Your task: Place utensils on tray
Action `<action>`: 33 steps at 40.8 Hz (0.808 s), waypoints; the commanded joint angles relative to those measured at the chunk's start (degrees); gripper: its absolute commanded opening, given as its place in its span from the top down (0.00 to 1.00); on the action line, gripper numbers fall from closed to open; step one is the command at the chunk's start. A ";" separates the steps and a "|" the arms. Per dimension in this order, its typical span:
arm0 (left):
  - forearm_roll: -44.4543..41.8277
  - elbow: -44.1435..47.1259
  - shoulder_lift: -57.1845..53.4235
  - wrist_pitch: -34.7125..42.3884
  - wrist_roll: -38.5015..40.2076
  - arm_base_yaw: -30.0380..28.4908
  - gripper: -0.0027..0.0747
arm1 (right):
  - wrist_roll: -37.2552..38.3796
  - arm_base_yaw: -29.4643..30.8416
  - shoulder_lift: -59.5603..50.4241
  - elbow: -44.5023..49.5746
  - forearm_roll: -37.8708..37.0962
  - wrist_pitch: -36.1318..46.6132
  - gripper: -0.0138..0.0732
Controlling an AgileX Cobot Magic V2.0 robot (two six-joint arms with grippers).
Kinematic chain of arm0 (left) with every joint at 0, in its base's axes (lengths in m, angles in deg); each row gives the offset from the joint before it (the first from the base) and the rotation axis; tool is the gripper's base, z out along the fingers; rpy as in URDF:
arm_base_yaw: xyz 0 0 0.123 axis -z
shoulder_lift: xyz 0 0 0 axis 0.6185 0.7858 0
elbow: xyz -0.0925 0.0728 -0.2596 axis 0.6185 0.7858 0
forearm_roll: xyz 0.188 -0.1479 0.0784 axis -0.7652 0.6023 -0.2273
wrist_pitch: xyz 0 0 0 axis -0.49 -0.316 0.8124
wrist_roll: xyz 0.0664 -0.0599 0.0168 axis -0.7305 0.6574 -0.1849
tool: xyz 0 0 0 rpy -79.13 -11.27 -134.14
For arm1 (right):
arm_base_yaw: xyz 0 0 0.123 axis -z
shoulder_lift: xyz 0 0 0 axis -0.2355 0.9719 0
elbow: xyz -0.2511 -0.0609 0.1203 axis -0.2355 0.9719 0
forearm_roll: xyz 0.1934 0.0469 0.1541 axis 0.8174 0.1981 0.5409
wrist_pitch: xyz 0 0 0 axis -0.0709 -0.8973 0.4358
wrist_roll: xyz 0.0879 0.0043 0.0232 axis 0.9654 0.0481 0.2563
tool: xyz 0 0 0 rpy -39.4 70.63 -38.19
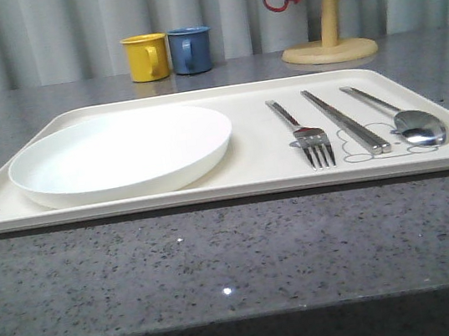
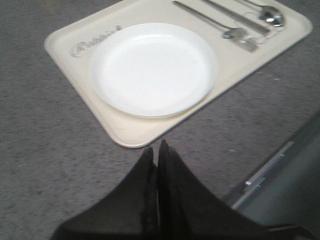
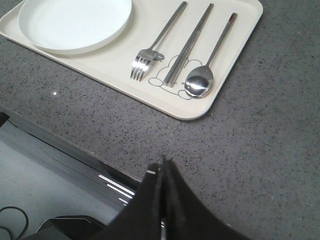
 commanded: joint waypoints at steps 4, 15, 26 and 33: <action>-4.66 7.22 -6.21 16.56 0.49 -9.77 0.99 | -0.46 0.21 0.52 -1.29 -0.17 3.78 0.92; -2.97 26.30 -19.60 39.41 0.49 -25.39 0.99 | -0.46 0.21 0.52 -1.29 -0.17 3.78 0.92; 2.23 39.07 -27.65 49.76 0.49 -33.68 0.99 | -0.46 0.21 0.52 -1.29 -0.17 3.78 0.92; 5.98 42.41 -30.52 53.38 0.49 -34.25 0.99 | -0.46 0.21 0.52 -1.29 -0.17 3.78 0.92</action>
